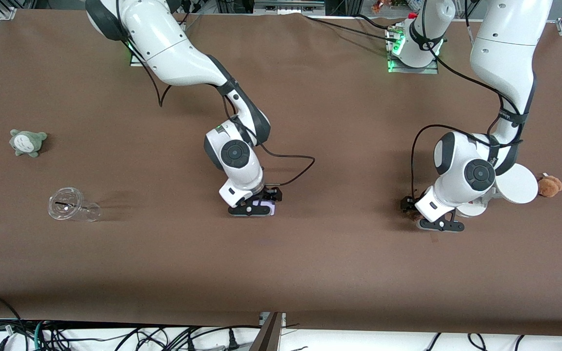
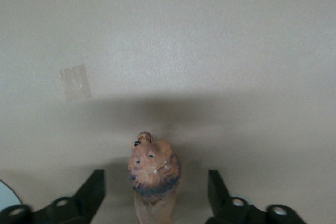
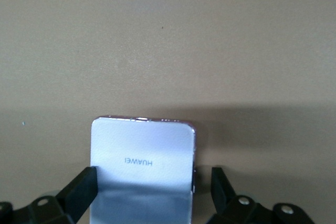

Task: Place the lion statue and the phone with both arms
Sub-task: 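Set the lion down with the left gripper while the right gripper grasps the phone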

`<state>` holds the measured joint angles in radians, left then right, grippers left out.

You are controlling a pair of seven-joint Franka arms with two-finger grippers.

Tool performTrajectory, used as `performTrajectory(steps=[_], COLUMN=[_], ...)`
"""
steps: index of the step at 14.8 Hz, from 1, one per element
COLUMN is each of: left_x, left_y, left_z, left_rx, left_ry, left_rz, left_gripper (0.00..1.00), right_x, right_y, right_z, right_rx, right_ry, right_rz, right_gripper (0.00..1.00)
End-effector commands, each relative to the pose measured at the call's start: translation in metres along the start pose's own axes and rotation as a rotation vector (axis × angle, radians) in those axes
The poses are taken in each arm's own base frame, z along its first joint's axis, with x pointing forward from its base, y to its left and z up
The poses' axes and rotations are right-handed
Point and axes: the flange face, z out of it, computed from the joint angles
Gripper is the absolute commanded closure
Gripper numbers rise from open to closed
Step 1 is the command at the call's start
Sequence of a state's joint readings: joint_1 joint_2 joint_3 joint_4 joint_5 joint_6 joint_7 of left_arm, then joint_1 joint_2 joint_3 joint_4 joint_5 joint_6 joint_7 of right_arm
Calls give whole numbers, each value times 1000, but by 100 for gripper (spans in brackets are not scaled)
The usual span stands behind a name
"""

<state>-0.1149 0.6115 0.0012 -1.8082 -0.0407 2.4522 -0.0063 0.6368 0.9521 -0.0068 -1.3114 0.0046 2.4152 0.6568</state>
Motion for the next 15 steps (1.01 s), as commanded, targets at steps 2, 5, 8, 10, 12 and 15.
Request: performTrajectory(steps=[2,5,8,10,12,15], left_x=[1,0,0,-5,-17,-47], left_y=[4,7,6,5,2,-4], left_z=[-52,-121,-187,-226,-271,-334], left_rx=[-8,-11,-14,-23,-22,-9], left_ry=[-6,-63,-86,-105,-108,-106], left_rz=[4,12,17,10,3,-2], left_gripper=[0,0,0,0,0,0], right_x=[-2,-2,-4,-3,-2,5], right_y=[-11,-17,-21,-19,-16,-10], right_z=[10,12,10,12,12,-6], right_rx=[-11,-5,-4,-19,-36,-62], right_ry=[19,25,28,34,40,16], right_rz=[2,21,16,0,-19,-16], right_gripper=[3,3,3,38,90,95])
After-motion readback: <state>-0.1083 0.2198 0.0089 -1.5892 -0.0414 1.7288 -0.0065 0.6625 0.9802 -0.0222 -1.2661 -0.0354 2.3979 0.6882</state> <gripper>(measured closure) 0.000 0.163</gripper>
